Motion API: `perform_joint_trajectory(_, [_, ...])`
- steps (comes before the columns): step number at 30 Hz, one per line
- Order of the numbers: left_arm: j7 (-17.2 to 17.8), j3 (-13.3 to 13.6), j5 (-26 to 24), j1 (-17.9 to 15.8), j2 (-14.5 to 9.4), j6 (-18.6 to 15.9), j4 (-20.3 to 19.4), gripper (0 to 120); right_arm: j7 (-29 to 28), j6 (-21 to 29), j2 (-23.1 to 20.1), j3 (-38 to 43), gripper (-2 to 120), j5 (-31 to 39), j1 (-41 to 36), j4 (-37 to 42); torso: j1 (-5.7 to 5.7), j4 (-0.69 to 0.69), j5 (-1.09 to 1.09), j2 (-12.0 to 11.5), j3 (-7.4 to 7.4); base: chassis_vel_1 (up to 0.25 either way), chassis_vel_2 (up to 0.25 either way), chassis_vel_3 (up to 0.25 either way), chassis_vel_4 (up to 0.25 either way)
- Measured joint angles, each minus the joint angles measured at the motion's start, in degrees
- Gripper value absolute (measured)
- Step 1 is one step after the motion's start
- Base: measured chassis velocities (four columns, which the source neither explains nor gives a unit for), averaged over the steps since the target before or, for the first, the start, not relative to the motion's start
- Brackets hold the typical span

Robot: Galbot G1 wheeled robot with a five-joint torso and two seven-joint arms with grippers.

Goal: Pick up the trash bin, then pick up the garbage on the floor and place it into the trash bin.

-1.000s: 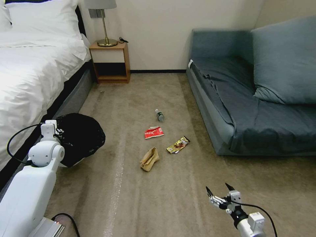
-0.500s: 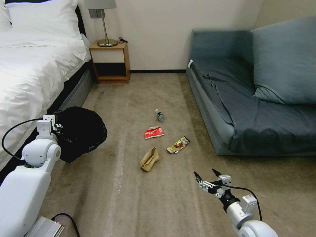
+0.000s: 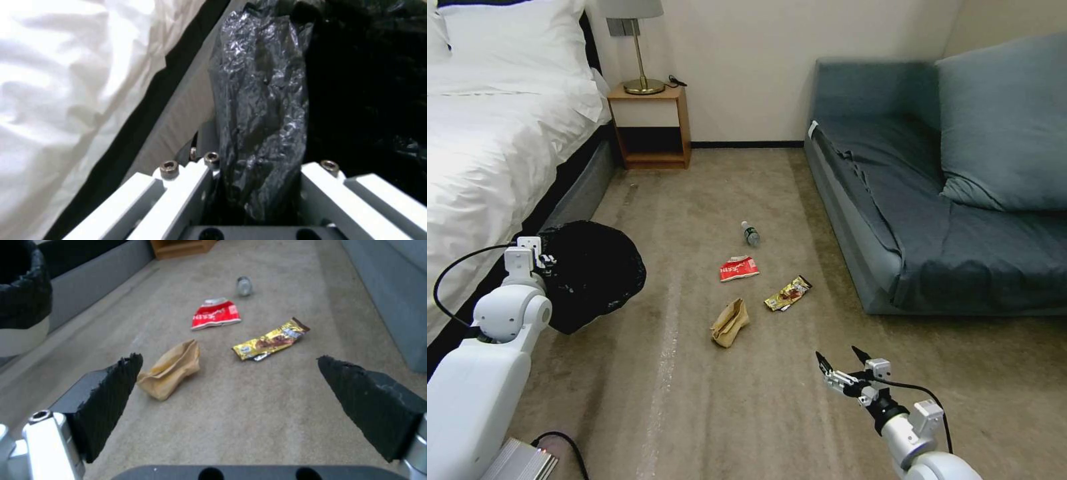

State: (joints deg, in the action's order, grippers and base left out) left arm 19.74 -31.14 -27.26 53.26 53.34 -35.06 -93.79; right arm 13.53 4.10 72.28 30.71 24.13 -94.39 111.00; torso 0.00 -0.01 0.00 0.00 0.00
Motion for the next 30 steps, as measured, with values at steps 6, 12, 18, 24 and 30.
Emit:
perform_joint_trajectory(6, [-0.61, -0.16, -0.47, 0.23, -0.55, 0.52, 0.07, 4, 2.21, -0.68, 0.23, 0.28, 100, -0.63, 0.05, -0.77, 0.0, 0.0, 0.0, 0.0, 0.0, 0.0, 0.0, 0.0, 0.0])
perform_joint_trajectory(12, [-0.75, -0.29, -1.29, 0.16, -1.35, 0.18, -0.24, 4, 2.68, -0.74, 0.1, 0.16, 100, -0.77, 0.3, -1.27, 0.0, 0.01, 0.0, 0.0, 0.0, 0.0, 0.0, 0.0, 0.0])
perform_joint_trajectory(18, [-0.77, -0.29, -1.58, -0.21, -1.79, -0.08, -0.31, 4, 3.13, -0.79, -0.44, 0.76, 100, -0.6, 0.44, -1.31, 0.0, 0.01, 0.0, 0.0, 0.0, -0.01, 0.01, 0.007, -0.01])
perform_joint_trajectory(24, [-0.79, -0.3, -1.78, -0.39, -1.92, -0.34, -0.28, 4, 3.23, -1.0, -0.61, 0.74, 100, -0.5, 0.28, -1.42, 0.0, 0.0, 0.0, 0.0, 0.0, -0.064, 0.066, 0.055, -0.063])
perform_joint_trajectory(30, [-0.79, -0.43, -1.89, -0.13, -1.89, -0.37, -0.26, 4, 3.33, -1.25, -0.79, 0.75, 100, -0.5, 0.24, -1.71, 0.0, 0.0, 0.0, 0.0, 0.0, -0.064, 0.051, 0.057, -0.039])
